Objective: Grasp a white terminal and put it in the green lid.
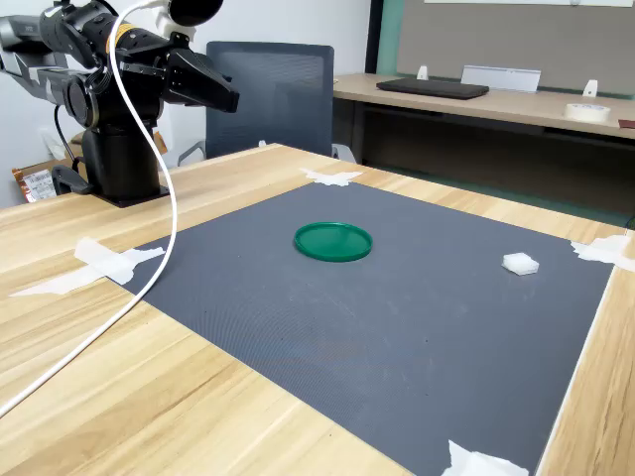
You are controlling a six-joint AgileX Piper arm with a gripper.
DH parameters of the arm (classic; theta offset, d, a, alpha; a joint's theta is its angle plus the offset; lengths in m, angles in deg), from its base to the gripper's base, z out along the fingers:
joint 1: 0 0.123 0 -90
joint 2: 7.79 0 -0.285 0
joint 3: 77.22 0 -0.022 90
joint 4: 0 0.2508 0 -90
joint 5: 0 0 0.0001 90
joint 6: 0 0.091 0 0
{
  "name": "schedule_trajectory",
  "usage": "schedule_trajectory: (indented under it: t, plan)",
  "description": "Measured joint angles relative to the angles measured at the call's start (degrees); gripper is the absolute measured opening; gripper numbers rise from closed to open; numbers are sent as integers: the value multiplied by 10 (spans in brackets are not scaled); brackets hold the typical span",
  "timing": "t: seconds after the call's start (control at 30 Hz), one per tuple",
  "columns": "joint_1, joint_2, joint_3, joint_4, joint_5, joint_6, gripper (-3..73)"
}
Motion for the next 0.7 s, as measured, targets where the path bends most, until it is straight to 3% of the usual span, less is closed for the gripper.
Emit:
schedule_trajectory:
  t: [0.27,0.7]
  plan:
    - [0,42,-27,0,0,0,-28]
    - [0,223,-136,0,-3,0,-28]
